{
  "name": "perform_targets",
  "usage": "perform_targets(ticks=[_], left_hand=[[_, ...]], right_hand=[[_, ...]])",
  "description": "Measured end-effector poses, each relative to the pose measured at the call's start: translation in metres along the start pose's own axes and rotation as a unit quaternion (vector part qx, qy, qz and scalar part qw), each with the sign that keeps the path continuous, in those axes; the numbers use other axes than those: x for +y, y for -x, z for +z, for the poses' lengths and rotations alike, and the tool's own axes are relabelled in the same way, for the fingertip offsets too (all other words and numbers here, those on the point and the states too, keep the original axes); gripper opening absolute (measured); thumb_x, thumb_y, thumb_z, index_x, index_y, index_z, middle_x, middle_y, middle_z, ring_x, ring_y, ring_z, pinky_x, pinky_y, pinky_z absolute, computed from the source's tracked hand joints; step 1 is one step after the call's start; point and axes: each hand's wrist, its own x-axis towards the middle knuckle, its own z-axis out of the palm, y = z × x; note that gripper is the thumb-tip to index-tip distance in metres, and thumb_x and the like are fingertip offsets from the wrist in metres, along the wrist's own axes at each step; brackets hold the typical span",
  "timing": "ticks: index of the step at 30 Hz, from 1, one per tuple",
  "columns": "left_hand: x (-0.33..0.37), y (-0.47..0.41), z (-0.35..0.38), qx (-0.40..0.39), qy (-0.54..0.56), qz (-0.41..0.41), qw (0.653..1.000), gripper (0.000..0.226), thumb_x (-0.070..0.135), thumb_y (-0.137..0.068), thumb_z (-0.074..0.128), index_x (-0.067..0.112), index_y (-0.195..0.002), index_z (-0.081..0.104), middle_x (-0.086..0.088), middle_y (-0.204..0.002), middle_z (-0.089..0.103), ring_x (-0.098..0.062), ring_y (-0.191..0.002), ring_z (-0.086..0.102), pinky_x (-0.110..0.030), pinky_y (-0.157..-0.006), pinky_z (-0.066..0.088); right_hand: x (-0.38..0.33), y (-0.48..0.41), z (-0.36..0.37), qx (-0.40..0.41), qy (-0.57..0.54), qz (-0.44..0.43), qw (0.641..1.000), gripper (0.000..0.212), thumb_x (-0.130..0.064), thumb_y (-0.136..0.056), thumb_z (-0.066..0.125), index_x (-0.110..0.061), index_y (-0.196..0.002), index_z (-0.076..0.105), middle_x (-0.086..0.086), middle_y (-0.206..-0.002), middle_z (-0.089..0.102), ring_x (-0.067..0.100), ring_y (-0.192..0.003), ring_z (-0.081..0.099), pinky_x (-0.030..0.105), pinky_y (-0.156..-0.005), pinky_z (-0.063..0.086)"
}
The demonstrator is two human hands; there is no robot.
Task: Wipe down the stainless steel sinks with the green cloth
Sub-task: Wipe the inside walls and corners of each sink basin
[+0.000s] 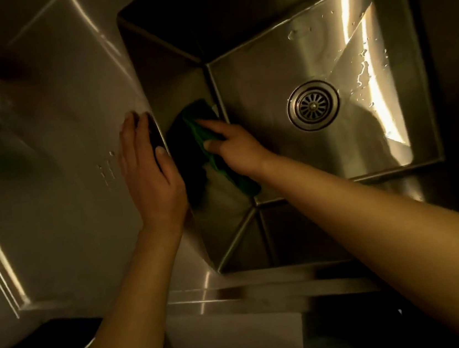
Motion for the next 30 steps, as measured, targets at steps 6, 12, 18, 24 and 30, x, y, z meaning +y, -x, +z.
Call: perform_targets(ticks=[6,12,18,24,30], left_hand=[[0.035,0.102,-0.005,-0.050,0.045,-0.084,0.994,0.055,0.020,-0.109,0.038,0.015,-0.163,0.027,0.001,-0.173,0.020,-0.019,-0.160,0.017,-0.057,-0.126,0.024],[0.077,0.191,-0.009,-0.077,0.044,-0.168,0.982,0.058,0.025,-0.107,0.040,0.017,-0.163,0.029,0.007,-0.174,0.015,-0.020,-0.160,0.015,-0.061,-0.123,0.028],[0.106,0.220,0.006,-0.090,-0.006,-0.196,0.977,0.055,0.026,-0.107,0.040,0.015,-0.160,0.035,0.002,-0.171,0.027,-0.024,-0.161,0.007,-0.064,-0.123,0.025],[0.092,0.215,-0.003,-0.165,-0.085,-0.070,0.980,0.047,0.030,-0.104,0.040,0.011,-0.142,0.060,-0.009,-0.164,0.039,-0.029,-0.160,0.017,-0.062,-0.123,0.024],[0.064,0.188,-0.007,-0.272,-0.063,0.058,0.958,0.046,0.035,-0.105,0.038,0.013,-0.130,0.070,-0.007,-0.134,0.069,-0.024,-0.132,0.059,-0.038,-0.121,0.033]], right_hand=[[0.010,0.072,-0.008,-0.080,0.146,-0.055,0.985,0.051,-0.007,-0.101,0.056,-0.022,-0.149,0.049,0.002,-0.160,0.038,0.015,-0.149,0.030,0.030,-0.125,0.019],[0.040,0.143,-0.026,-0.211,0.389,-0.077,0.893,0.061,-0.010,-0.102,0.050,-0.031,-0.157,0.034,0.001,-0.168,0.017,0.027,-0.155,0.011,0.039,-0.127,0.015],[0.036,0.164,-0.051,-0.292,0.477,-0.030,0.828,0.053,-0.026,-0.107,0.041,-0.034,-0.158,0.028,-0.002,-0.170,0.011,0.030,-0.156,0.006,0.045,-0.127,0.013],[0.029,0.160,-0.068,-0.335,0.533,0.056,0.775,0.047,-0.043,-0.107,0.032,-0.040,-0.154,0.035,-0.005,-0.169,0.016,0.034,-0.154,0.010,0.056,-0.121,0.023],[0.043,0.148,-0.087,-0.332,0.550,0.126,0.756,0.049,-0.048,-0.106,0.030,-0.042,-0.155,0.030,-0.006,-0.169,0.011,0.036,-0.155,0.004,0.059,-0.122,0.019]])
